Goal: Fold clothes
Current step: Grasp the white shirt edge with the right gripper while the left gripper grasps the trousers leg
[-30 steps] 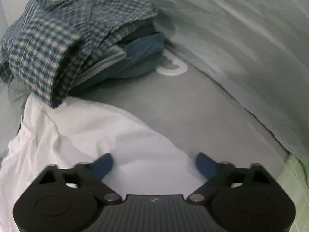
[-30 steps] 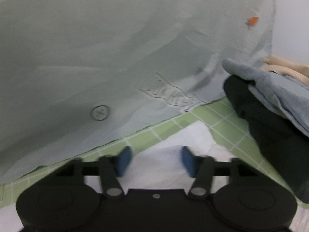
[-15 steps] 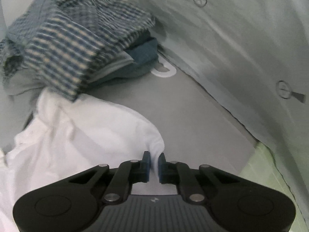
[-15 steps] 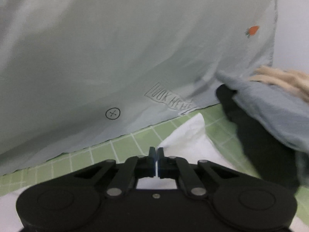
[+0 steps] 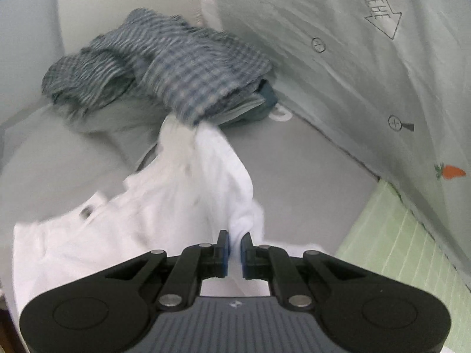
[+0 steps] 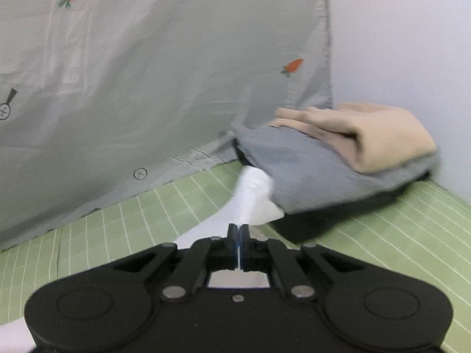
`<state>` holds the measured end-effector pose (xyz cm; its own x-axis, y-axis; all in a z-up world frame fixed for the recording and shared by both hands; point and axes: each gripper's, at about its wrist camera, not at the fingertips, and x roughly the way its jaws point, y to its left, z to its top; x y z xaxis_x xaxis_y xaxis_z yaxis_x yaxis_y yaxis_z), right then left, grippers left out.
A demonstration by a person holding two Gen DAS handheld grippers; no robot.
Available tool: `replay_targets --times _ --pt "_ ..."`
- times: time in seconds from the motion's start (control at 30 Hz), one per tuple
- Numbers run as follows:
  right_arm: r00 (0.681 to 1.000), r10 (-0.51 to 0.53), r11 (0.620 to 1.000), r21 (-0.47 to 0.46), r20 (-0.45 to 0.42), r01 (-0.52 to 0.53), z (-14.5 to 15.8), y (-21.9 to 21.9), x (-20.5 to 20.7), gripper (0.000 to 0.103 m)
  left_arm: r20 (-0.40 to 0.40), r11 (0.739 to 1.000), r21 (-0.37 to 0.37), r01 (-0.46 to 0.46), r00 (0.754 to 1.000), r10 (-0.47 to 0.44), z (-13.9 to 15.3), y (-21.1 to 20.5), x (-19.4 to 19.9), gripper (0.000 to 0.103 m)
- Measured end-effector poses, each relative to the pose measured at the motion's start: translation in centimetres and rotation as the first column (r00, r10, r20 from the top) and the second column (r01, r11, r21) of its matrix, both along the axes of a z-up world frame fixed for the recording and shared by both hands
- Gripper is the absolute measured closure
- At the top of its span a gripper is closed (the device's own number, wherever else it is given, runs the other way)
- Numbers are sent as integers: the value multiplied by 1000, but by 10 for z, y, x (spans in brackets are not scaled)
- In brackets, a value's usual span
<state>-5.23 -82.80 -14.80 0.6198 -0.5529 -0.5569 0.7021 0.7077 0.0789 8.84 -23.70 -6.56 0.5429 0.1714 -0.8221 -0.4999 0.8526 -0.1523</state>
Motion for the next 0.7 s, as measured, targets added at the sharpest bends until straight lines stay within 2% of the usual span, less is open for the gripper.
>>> replay_targets --times 0.3,0.43,0.57,0.63,0.7 --pt "1000 -9 1000 -13 3 9 3 23 -87 102 13 996 -88 -25 1000 26 -1 30 -71 94" --pt "999 -2 999 -52 35 4 15 29 -107 102 79 997 -73 3 997 3 17 35 -79 95" --pt "999 -13 990 -142 52 20 32 34 -126 103 142 998 -49 40 989 -32 40 39 -85 95" --pt "997 -46 979 -195 63 58 42 33 -140 103 140 998 -43 46 989 -40 39 40 -92 95" --pt "993 -83 978 -184 86 98 49 24 -158 103 127 998 -38 50 991 -45 34 40 -100 95"
